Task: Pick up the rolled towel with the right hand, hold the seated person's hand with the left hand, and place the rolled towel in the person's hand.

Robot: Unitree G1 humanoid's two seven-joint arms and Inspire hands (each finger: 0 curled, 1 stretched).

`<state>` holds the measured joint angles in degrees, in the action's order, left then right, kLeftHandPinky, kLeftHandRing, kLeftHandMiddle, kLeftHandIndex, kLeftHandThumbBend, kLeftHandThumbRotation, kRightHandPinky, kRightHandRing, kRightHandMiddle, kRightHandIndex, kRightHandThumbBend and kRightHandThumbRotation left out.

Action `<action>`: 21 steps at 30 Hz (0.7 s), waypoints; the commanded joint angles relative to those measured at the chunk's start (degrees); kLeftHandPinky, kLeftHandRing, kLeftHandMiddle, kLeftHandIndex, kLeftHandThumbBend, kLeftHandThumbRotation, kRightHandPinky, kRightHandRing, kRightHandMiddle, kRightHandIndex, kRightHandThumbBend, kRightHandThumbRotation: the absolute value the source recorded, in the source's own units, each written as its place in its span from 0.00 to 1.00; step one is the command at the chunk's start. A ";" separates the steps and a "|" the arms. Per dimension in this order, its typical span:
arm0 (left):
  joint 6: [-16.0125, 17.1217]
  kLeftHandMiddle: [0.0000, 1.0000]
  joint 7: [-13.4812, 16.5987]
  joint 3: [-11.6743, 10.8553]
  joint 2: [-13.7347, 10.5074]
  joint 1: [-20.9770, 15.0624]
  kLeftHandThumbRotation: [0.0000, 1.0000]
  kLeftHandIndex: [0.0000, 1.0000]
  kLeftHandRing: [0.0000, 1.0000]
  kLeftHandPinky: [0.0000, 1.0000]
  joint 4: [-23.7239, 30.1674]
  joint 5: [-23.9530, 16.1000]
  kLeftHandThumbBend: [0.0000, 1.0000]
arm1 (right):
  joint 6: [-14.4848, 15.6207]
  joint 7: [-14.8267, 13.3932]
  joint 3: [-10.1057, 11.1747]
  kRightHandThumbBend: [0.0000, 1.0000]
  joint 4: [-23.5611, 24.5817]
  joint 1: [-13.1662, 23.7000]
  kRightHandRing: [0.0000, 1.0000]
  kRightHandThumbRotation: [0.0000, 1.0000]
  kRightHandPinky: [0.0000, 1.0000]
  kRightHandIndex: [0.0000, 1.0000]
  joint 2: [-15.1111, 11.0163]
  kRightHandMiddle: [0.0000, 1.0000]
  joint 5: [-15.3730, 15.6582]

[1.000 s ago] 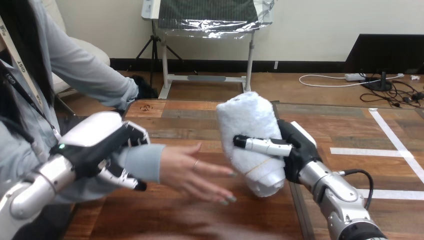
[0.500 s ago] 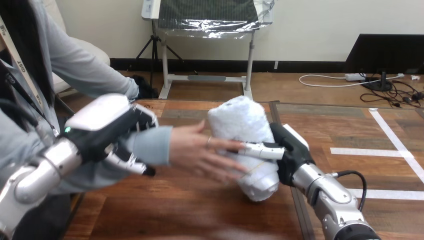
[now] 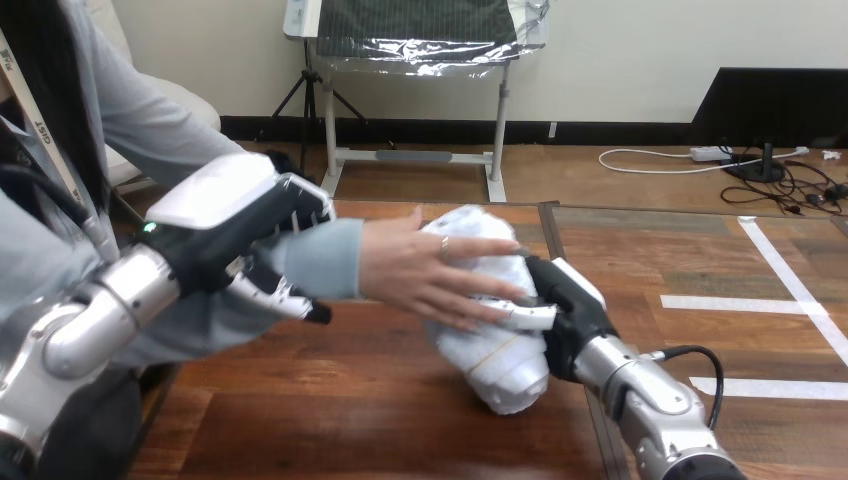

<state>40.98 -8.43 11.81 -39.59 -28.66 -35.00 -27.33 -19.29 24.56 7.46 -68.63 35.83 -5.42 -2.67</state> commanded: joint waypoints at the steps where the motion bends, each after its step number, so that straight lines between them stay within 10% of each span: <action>1: 0.50 0.43 -0.07 -1.62 2.41 -6.67 0.00 0.43 0.37 0.33 6.96 2.62 0.84 | -2.77 -1.41 -1.73 0.78 1.46 2.33 0.39 0.00 0.34 0.44 1.83 0.46 1.36; 21: -0.86 0.43 -0.40 -1.38 3.76 -6.65 0.00 0.44 0.38 0.34 8.12 2.20 0.84 | -7.21 -5.03 -5.11 0.79 2.27 0.66 0.39 0.00 0.34 0.45 4.28 0.46 4.92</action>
<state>39.48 -9.13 11.76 -37.62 -29.77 -32.06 -27.07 -23.99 20.08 3.14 -68.61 35.37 -2.20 1.93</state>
